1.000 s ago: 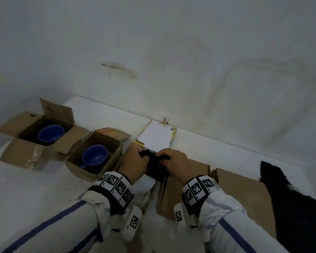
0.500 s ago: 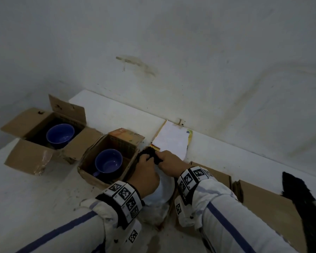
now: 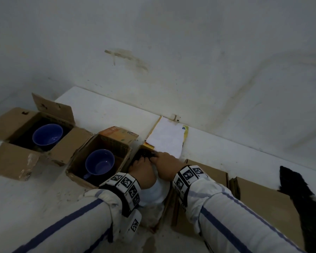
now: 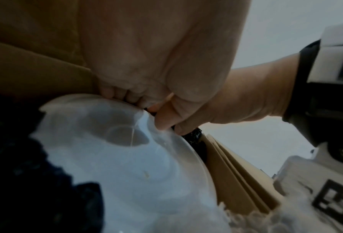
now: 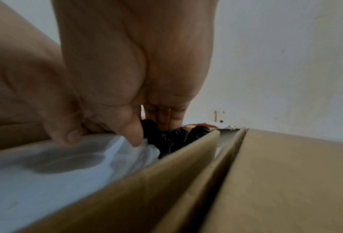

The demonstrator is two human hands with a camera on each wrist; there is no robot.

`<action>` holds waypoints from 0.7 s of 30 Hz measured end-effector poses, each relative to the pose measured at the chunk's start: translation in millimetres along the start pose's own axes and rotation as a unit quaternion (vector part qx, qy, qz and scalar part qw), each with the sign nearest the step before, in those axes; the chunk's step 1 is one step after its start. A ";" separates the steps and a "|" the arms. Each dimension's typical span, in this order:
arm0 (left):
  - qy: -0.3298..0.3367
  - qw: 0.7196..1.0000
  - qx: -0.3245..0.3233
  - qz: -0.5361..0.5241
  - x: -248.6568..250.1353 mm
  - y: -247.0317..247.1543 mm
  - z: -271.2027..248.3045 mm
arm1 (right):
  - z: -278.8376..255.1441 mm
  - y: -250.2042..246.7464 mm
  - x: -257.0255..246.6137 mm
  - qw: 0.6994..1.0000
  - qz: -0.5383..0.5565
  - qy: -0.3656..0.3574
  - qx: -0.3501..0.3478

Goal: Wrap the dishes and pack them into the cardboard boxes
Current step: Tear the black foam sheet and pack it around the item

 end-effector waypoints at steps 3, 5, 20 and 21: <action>-0.007 1.000 -0.005 0.018 1.4 -0.6 0.7 | -5.3 2.9 0.8 0.996 -0.087 0.015 0.017; 0.000 1.000 -0.009 0.024 4.2 -0.2 -2.1 | -8.0 2.5 0.0 0.994 -0.107 0.022 0.028; 0.056 0.992 0.114 0.021 72.7 -14.6 -39.5 | -82.5 -12.8 41.7 0.985 0.058 0.124 0.103; 0.080 0.989 0.121 0.022 88.0 -9.6 -39.9 | -96.5 -12.4 52.5 0.982 0.067 0.138 0.112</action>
Point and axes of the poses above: each hand's wrist, its own z-axis towards the middle knuckle, its own y-axis out of the palm, x = y × z, the point moved 6 cm from there along z, towards the middle knuckle, and after that the axes turned 3 degrees about -x, right-handed, at the moved point
